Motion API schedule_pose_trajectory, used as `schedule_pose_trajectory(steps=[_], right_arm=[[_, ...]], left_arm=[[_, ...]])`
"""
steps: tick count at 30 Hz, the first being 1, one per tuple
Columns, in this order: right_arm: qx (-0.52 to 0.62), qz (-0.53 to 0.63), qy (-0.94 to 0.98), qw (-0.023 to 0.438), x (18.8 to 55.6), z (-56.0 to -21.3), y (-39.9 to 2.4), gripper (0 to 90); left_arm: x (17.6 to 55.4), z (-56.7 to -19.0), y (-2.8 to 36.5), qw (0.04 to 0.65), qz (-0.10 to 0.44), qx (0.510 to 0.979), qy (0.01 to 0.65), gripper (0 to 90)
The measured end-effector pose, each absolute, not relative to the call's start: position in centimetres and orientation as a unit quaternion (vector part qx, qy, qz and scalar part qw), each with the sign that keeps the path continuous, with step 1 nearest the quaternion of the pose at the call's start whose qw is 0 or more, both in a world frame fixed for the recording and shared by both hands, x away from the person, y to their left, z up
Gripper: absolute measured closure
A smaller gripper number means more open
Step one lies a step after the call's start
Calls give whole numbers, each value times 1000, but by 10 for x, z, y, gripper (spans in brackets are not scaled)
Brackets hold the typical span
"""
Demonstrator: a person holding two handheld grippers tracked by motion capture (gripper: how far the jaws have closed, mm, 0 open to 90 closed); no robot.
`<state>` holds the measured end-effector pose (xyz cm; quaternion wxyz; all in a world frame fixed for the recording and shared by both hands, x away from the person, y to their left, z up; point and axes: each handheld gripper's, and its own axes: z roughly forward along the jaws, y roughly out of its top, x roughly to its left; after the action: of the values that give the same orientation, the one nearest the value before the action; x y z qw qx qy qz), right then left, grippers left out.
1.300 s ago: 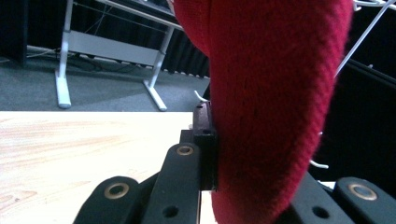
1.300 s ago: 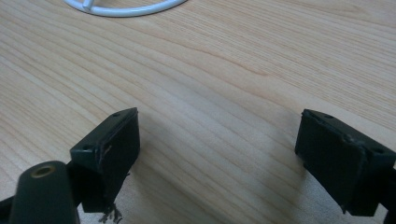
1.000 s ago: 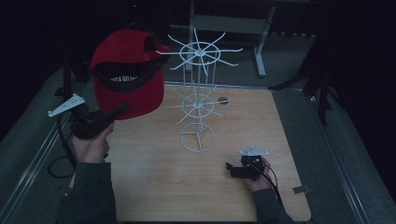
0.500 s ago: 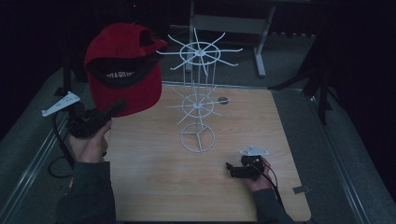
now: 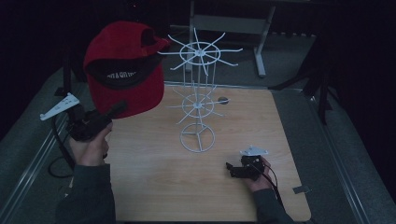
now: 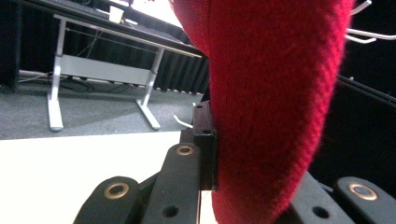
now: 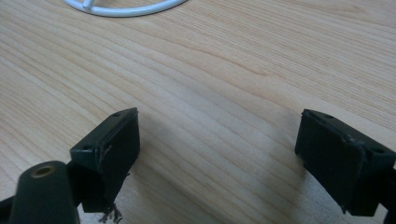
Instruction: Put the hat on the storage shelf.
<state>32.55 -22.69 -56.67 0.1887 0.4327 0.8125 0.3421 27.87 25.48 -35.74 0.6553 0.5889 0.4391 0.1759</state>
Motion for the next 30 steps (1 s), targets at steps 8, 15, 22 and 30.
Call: schedule_pose_trajectory(steps=[8,15,22,30], right_arm=[[433,342,812,189,325,-567,-227,137],[433,342,813,189,326,-567,-227,137],[433,342,813,189,326,-567,-227,137],[432,342,813,189,326,-567,-227,137]], left_arm=[[273,-361,252,657,171,592,434,851],[267,-367,252,660,167,591,434,850],[263,-373,251,659,165,592,434,850],[260,-383,251,658,160,592,438,850]])
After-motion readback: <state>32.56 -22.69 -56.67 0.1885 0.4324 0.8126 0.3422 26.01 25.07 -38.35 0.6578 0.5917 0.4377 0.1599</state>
